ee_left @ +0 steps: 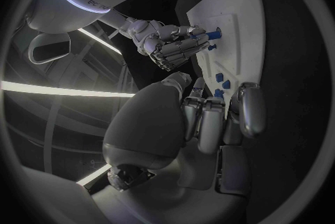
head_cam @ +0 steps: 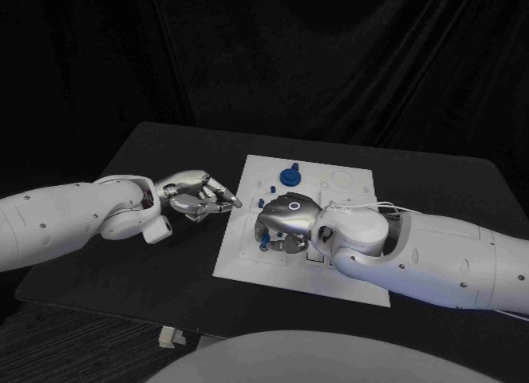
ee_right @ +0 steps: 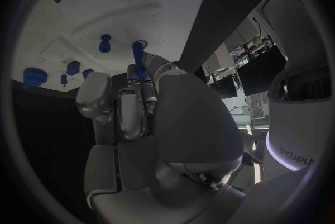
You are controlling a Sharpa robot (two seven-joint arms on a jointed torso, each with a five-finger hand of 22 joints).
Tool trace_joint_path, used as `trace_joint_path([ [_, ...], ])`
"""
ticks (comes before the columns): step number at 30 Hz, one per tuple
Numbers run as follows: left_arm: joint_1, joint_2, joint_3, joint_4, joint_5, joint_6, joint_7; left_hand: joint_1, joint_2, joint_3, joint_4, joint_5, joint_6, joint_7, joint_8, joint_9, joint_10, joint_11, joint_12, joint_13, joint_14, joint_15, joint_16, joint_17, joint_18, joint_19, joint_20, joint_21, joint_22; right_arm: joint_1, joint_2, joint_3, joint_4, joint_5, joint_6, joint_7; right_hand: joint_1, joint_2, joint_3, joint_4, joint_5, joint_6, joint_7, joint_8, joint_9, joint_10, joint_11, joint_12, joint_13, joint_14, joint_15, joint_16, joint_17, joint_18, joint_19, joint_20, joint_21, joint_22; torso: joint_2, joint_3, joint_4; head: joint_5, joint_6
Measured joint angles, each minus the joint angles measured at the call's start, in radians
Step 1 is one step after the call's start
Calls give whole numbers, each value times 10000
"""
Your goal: Assemble the parts on the task board
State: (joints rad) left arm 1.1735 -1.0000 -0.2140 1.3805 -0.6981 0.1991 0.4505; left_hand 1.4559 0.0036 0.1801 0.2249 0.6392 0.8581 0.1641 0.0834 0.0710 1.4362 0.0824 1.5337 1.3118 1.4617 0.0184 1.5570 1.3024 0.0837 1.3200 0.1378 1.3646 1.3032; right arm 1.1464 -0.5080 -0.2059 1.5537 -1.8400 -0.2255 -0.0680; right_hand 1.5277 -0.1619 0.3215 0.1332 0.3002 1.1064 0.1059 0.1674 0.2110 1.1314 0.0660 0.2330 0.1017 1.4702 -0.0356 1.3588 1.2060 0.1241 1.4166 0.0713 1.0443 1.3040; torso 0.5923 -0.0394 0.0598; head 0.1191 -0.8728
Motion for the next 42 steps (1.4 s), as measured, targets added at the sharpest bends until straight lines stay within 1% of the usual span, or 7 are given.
trace_joint_path([
  [6, -7, 0, 0, 9, 0, 15, -3, 0, 0, 0, 0, 0, 0, 0, 0, 0, 3, 1, 0, 1, 0, 0, 0, 0, -1, 0, 0, 0, 0, -45, 33, 17, -29, -5, -3, 1, 0, 0, 2, -2, 1, 0, 0, -2, 0, 0, 0, 0, 0, 0, 0, 0, 0, -1, 0, 0, 0, 0, 0, 0, 4, -1, 0],
  [7, -7, 0, 0, 10, 0, 18, -4, 0, 0, 0, 0, 0, 0, 0, 0, 0, 3, 1, 0, 0, 0, 0, 0, 0, 0, -1, 1, 0, 0, -55, 40, 20, -32, -5, -5, 2, 0, 0, 95, -95, 1, 0, 0, -14, 0, 0, 0, -29, 0, 0, 0, 0, 0, -1, 0, 0, 0, 0, 1, 0, 4, -2, 0],
  [8, -8, 0, 0, 10, 0, 19, -4, 0, 0, 0, 0, 0, 0, 0, 0, 0, 3, 2, 0, 0, 0, 0, 0, 0, -1, -31, 31, 0, 0, -63, 45, 21, -35, -5, -7, 3, 0, 0, 95, -94, 1, -1, 0, -15, 0, 0, 0, -87, 0, 0, 0, 0, 0, -1, 0, 0, 0, 0, 1, 0, 4, -2, 0],
  [17, -12, 0, 0, 11, 0, 40, -8, 0, 0, 0, 0, 0, 1, 0, 0, 0, 4, 3, 0, 0, 0, 0, 0, 0, 0, -32, 32, -1, 0, -104, 58, 30, -72, -6, -31, 13, 0, 0, 95, -94, 1, -1, 0, -17, 1, 0, 0, -87, 0, 0, 0, 0, 0, 0, 0, 0, 0, 0, 0, -1, 4, 20, 0],
  [22, -14, 6, 0, 13, 0, 57, -12, 0, 0, 0, 0, 0, 1, 0, 0, 0, 5, 3, 0, 1, 0, 1, 0, 0, 0, -28, 30, -1, 0, -117, 57, 30, -74, -6, -32, 15, 0, 0, 95, -94, 2, -1, 0, -17, 1, 0, 0, -87, 1, 0, 0, 0, 0, 0, 0, 0, 0, 0, -1, -1, 5, -12, 0],
  [33, -17, 18, 0, 8, 0, 82, -33, 0, 0, 0, 0, 0, 2, 0, 1, 0, 16, 13, 0, 1, 0, 1, 0, 0, 0, -33, 33, -2, 0, -144, 45, 30, -67, -7, 2, 24, 0, 0, 95, -94, 1, 0, -1, -17, 23, 0, 0, -87, 1, 0, 0, 0, -2, 0, -2, 1, 0, 0, -1, 0, 4, -2, 0],
  [42, -19, 27, 0, -19, 1, 126, -104, 0, 0, 0, -1, 0, 2, 0, 1, 0, 21, 18, 1, 0, 0, 1, 0, 0, 0, -33, 33, -116, 0, -156, 44, 30, -67, -7, 37, 38, 0, 0, 95, -95, 1, 0, -2, -17, 27, 0, 0, -87, 0, 0, 0, -114, -61, 0, -2, 0, 0, 0, -2, 0, 4, -46, 0],
])
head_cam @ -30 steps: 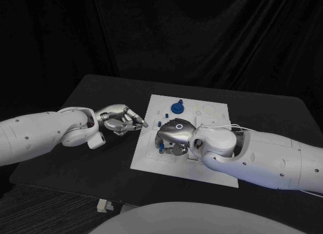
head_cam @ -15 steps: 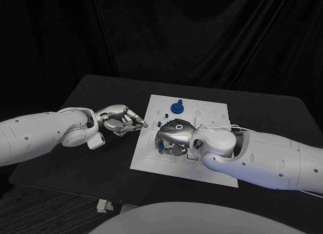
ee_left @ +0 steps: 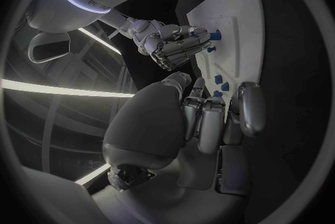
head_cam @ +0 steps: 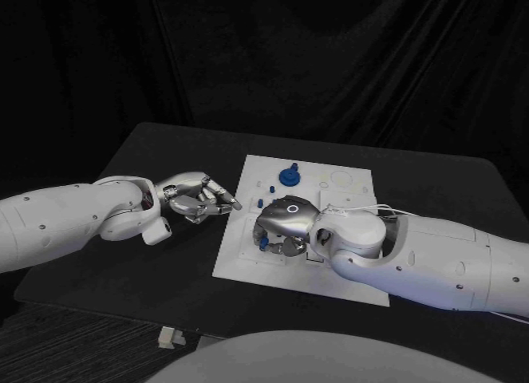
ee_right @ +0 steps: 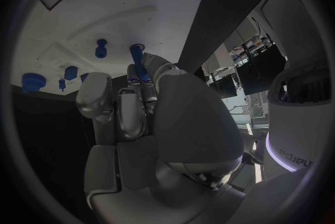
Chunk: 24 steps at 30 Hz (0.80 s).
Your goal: Assemble the parts on the task board
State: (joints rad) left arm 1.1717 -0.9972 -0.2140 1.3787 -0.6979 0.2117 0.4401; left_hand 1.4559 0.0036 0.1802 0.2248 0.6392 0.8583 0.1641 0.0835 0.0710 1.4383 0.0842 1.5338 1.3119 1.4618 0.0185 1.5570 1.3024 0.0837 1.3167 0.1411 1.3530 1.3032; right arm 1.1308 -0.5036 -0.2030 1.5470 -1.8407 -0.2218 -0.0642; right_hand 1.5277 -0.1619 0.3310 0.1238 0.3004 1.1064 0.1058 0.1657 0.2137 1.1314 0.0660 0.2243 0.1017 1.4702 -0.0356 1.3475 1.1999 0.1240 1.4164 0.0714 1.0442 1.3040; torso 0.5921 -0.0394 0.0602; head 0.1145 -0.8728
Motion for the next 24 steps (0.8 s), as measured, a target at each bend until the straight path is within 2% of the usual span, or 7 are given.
trace_joint_path([
  [14, -3, 10, 0, -9, 1, 50, -73, 0, 0, 0, 0, 0, -1, 2, 0, 0, 4, 4, 1, 0, 0, 1, 0, 0, 0, -156, 16, 0, 0, -43, -2, -14, -42, -12, 194, 4, 0, 0, -95, -97, -1, 1, 0, -1, 88, 69, 2, -9, -89, 0, 0, 0, -54, 0, -1, 0, -1, 0, 0, 0, -3, 35, 0],
  [23, -4, 20, 0, -46, 1, 71, -96, 0, 0, 0, 0, 0, -3, 2, 0, 0, 11, 11, 1, 1, 0, 1, 0, 0, 0, -156, 16, 0, 0, -43, 4, -11, -55, -17, 210, -10, 0, 0, -95, -97, -1, -5, 2, -2, 88, 70, 3, -45, -88, 0, 0, -1, -59, 0, -2, 0, -2, 0, 1, 1, 0, 3, 0],
  [24, -4, 26, 0, -46, 1, 73, -97, 0, 0, 0, 0, 0, -3, 5, 0, 0, 13, 13, 1, 1, 0, 1, 0, 0, 0, -156, 16, 0, 0, -43, 4, -11, -61, -17, 210, -12, 0, 0, -95, -97, -2, -95, 85, -2, 88, 70, 3, -45, -88, 0, 0, -1, -69, 0, -3, 1, -2, 0, 1, 1, 0, 7, 0],
])
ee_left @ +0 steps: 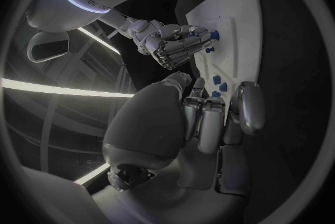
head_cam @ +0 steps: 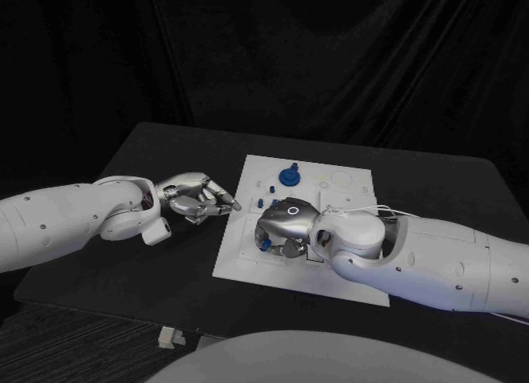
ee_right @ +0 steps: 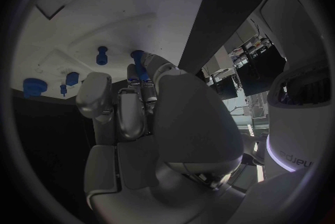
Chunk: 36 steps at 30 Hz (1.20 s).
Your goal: Assemble the parts on the task board
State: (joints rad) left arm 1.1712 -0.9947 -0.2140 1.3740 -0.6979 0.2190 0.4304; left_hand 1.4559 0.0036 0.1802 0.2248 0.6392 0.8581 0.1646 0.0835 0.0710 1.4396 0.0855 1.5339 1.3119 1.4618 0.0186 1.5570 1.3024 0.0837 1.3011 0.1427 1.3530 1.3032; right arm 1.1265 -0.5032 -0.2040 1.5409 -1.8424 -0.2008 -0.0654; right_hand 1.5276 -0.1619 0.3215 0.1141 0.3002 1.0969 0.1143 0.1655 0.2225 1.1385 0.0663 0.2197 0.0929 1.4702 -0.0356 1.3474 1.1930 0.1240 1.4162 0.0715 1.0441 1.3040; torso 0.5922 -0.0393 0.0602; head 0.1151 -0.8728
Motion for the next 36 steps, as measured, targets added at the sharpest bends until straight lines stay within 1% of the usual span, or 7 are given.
trace_joint_path([
  [3, 0, 10, 0, 0, 0, 8, -3, 0, 0, 0, 0, 0, 113, -9, 1, 0, 5, 5, 0, 0, 0, 0, 0, 0, -1, 0, 0, 0, 0, 0, -1, 1, -18, 0, 0, -10, -2, 0, 1, 1, -234, -416, 18, -326, -8, -3, -1, -99, 1, 79, 78, 0, -11, 0, -52, 53, -1, 0, 0, 0, 0, 12, 0],
  [7, -1, 13, 0, -4, 0, 16, -7, 0, 0, 0, 0, 0, 121, -17, 37, 0, 5, 5, 0, 0, 0, 0, 0, 0, 0, 0, 0, 0, 0, -7, -21, -15, -37, -1, 38, -43, -204, -201, 129, -84, -657, -1765, -598, -883, -179, -699, 150, -274, 17, -43, 94, -265, -296, 3, -337, 26, -660, -1, 0, 0, 0, 20, 0],
  [12, -3, 15, 0, -4, 0, 25, -11, 0, 0, 0, 0, 0, 121, -17, 37, 0, 6, 6, 0, 0, 0, 0, 0, 0, -1, 2, 0, 0, 0, -18, -55, -21, -40, -2, 71, -86, -268, -262, -150, 169, -1281, -2945, -884, -928, -470, -1968, 199, -347, 15, -247, 151, -320, -456, 5, -551, 123, -1166, 0, 0, 0, -1, 23, 0],
  [26, -11, 35, 0, -23, 0, 51, -23, 0, 0, 1, -1, 0, 124, -16, 37, 0, 7, 7, 7, 1, -104, 104, 0, 0, 0, 0, 1, 0, 0, 24, -631, -25, 435, 76, -519, -61, -478, -474, -1912, 1590, -2170, -3343, -944, -927, -823, -3227, 210, 24, 14, -268, 125, -318, -451, 5, -550, 126, -1356, -1, -1, 0, -3, 42, 0],
  [31, -13, 11, 0, -8, 0, 54, -24, 0, 1, 1, -1, 0, 125, -16, 37, 0, 7, 7, 36, 2, -103, 104, 0, 0, 1, 0, 1, 0, 0, 503, -1275, -36, 932, 284, -1367, 54, -493, -488, -2013, 1690, -2171, -3342, -944, -927, -875, -3277, 163, 109, 9, -228, 159, -315, -445, 5, -545, 127, -1355, 0, -4, 1, -4, 58, 0],
  [34, -14, -9, 0, 2, 0, 54, -24, 0, 1, 1, -1, 0, 125, -16, 37, 0, 7, 7, 37, 3, -105, 103, 0, 0, 0, -1, 1, 0, 0, 1043, -1825, -35, 1410, 571, -2017, 192, -864, -776, -2014, 1691, -2170, -3177, -783, -918, -880, -3400, 285, 407, 8, -190, 194, -307, -353, 4, -488, 179, -1352, 0, -2, 0, -5, 58, 0],
  [36, -15, -24, 0, 16, 0, 53, -23, 0, 0, 1, -2, 0, 125, -16, 37, 0, 7, 7, 37, 3, -104, 104, 0, 0, 0, -1, 1, 0, 0, 1429, -2181, -30, 1688, 824, -2430, 290, -1334, -651, -2014, 1690, -2168, -3063, -705, -912, -885, -3390, 291, 684, 9, -148, 234, -288, -256, 3, -402, 128, -1266, 0, -3, 1, -6, 58, 0],
])
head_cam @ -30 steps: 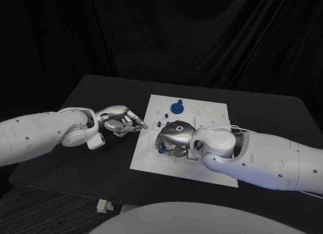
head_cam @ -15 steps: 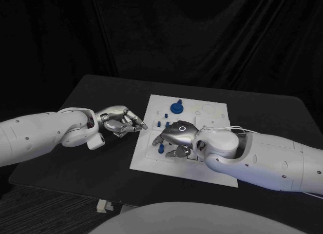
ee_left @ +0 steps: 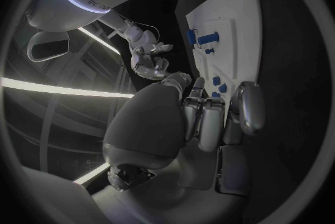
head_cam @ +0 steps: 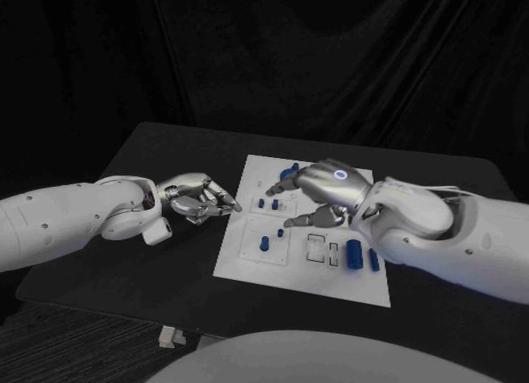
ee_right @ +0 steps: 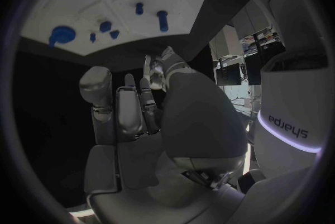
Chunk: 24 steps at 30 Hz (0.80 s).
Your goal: Assemble the parts on the task board
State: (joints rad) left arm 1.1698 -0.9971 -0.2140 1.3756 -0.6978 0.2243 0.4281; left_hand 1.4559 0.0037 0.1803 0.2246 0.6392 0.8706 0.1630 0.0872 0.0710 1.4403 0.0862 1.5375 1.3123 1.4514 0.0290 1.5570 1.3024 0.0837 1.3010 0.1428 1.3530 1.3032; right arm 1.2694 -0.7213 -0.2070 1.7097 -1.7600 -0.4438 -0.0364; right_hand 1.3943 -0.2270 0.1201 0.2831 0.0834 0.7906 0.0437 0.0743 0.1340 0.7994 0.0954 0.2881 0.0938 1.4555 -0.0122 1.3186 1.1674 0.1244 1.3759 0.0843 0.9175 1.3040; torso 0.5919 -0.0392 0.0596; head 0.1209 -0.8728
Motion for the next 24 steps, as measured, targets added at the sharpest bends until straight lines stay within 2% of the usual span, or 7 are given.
trace_joint_path([
  [8, -1, -34, 0, 47, 1, -26, 3, 0, 0, 299, -55, 0, 51, 48, 0, 0, 1, 1, 0, 0, 67, 67, 0, 0, 0, 2, 0, 0, 0, 1540, -1246, 22, 651, 2256, -1270, 551, 321, 615, 593, -72, 1410, 1172, 425, 488, 5, 1520, -133, 1107, 97, 121, 130, 179, 158, -1, 210, 125, 309, 0, -2, 0, 0, -129, 0],
  [10, -1, -34, 0, 53, 1, -37, 4, 0, 0, 299, -56, 0, 52, 48, 0, 0, 1, 1, 0, 0, 69, 68, 0, 0, 0, 2, 0, 0, 0, 1703, -1367, 21, 621, 2844, -1370, 581, 547, 831, 862, -349, 1893, 2004, 536, 1026, 240, 2558, -615, 2220, 784, -346, -178, -364, -871, 5, -412, 30, -982, 0, -2, 0, 1, -167, 0],
  [12, -1, -40, 0, 99, 1, -61, 6, -1, 1, 299, -56, 1, 53, 47, 0, 0, 2, 2, 0, 0, 69, 68, 0, 0, 0, 2, 1, 0, 0, 1799, -1415, 15, 478, 3401, -1364, 540, 753, 753, 825, -524, 2089, 2678, 315, 1600, 739, 3254, -943, 6194, 5201, -1119, -496, -1027, -1758, 8, -1182, -204, -2369, 0, -2, 0, 2, -197, 0],
  [13, -1, -53, 0, 137, 1, -77, 8, -1, 2, 299, -56, 9, 55, 45, 0, 0, 3, 3, 0, 0, 69, 68, 0, 0, 0, 1, 0, 0, 0, 1827, -1416, 13, 384, 3607, -1291, 467, 612, 885, 654, -352, 2059, 2716, 268, 1839, 1042, 3669, -1070, 8583, 8491, -780, -482, -154, 133, 6, -1151, -206, -2167, 0, -3, 0, 2, -213, 0],
  [21, -2, -133, -1, 314, 1, -177, 8, -3, 4, 299, -56, 9, 89, 13, 1, 0, 16, 17, 0, 0, 69, 68, 0, 0, 0, 2, 1, 0, 0, 1778, -1357, 11, -257, 4412, 1087, -1318, -2556, 667, 453, 93, 1277, 2877, 111, 2123, 1454, 6653, -1064, 12627, 11988, 13, -525, 2354, 1401, -10, 320, -329, 2186, 0, -35, -5, -2, -179, 0],
  [22, -2, -129, 0, 315, 1, -188, 6, -3, 5, 299, -56, 9, 89, 13, 1, 0, 16, 17, 0, 0, 69, 68, 0, 0, 0, 2, 1, 0, 0, 1741, -1349, 5, -291, 4386, 1595, -1684, -3163, 548, 453, 94, 1275, 3151, 0, 2191, 1578, 6653, -1062, 12627, 11988, 100, -598, 2354, 1401, -677, 652, -456, 3711, 0, -38, -7, -2, -174, 0],
  [24, -2, -122, 0, 315, 1, -199, 3, -4, 6, 300, -56, 9, 90, 13, 1, 0, 17, 17, 0, 0, 69, 69, 0, 0, 1, 2, 1, 0, 0, 1704, -1336, -1, -304, 4294, 2359, -2229, -3817, 392, 453, 94, 1240, 3679, -81, 2212, 1638, 6629, -1109, 12626, 11988, 40, -702, 2354, 1401, -1004, 809, -516, 4740, 0, -37, -10, -1, -171, 0],
])
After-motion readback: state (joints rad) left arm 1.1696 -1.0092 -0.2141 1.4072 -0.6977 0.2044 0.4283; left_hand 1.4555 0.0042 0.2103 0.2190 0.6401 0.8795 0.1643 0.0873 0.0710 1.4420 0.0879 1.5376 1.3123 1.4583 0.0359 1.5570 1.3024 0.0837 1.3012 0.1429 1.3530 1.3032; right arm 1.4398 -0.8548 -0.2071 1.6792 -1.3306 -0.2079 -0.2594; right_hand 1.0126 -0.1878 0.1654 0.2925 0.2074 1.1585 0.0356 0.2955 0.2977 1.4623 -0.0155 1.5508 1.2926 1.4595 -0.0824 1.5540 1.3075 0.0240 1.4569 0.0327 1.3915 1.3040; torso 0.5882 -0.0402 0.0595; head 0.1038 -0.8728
